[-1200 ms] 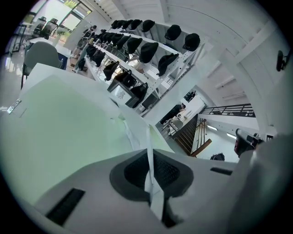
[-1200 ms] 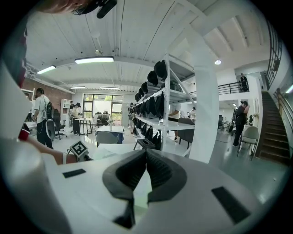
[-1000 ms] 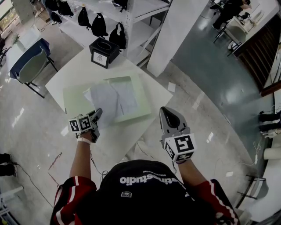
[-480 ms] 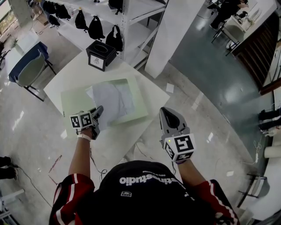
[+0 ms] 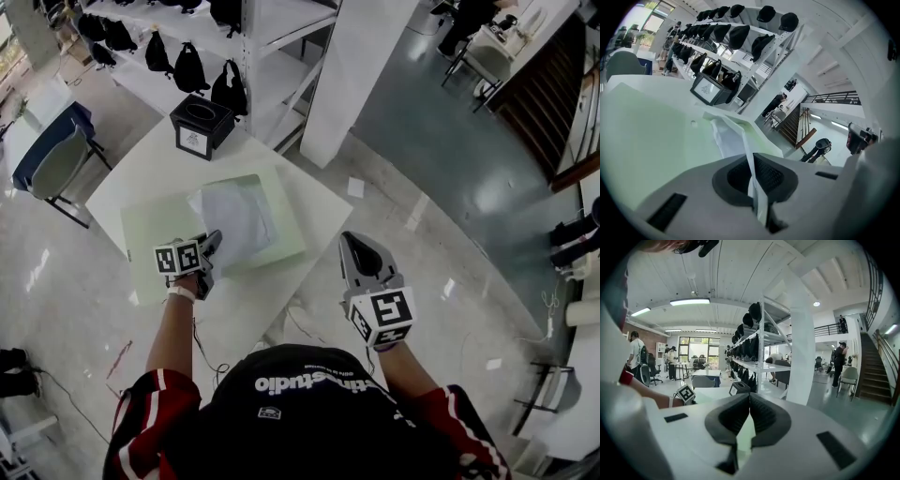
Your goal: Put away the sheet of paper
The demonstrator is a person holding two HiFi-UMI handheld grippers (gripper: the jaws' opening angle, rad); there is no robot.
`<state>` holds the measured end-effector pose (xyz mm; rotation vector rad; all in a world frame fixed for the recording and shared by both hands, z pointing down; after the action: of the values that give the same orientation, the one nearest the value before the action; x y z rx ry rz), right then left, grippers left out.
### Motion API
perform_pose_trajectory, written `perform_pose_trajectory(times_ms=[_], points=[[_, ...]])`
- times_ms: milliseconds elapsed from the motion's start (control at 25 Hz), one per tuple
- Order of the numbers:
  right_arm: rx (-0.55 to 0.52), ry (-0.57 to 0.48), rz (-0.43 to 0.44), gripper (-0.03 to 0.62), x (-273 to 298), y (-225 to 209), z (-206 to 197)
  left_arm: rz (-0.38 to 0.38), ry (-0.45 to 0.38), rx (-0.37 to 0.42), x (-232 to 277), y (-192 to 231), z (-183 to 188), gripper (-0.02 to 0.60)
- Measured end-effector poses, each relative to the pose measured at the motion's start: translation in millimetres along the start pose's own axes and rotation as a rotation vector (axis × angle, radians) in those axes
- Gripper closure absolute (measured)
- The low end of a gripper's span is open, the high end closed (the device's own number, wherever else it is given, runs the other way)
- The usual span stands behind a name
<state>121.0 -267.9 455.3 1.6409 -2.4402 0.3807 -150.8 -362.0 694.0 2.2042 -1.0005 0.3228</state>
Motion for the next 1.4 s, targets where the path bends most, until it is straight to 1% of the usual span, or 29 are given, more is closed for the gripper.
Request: perform_pose_trajectory(times_ms=[240,960,1200,1400], points=[[0.006,-0.004,-0.019,0.591,-2.3,-9.9,1.8,-0.004,0.03,0.016,18.4,-4.6,0.5,0.577],[0.03,0.013,-0.073,0.589,-6.1,-41.5,-2.2,-0.002,0.095,0.011,63.4,-6.1,-6.1,0.577],[0.031,0.02,-0.085,0.589,-4.8,-49.5,-4.0,0.007,0.105,0.016,74.6,-7.6,-9.6,0.577],[0.03,0.027,-0.083,0.589,-2.7,-50.5,-5.5,0.027,0.119,0.035,78.4,-6.7,-12.7,0.577]])
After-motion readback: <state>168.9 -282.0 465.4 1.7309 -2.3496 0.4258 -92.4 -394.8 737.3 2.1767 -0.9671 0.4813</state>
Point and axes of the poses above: the fingertips, and each gripper's own axes: x forward along the fingers, y to its left, z out of its top, the point moved 2 cm from there along -x, backward along the fingers, and after that the axes turned 11 degrees about x, right-handed, at the moved point
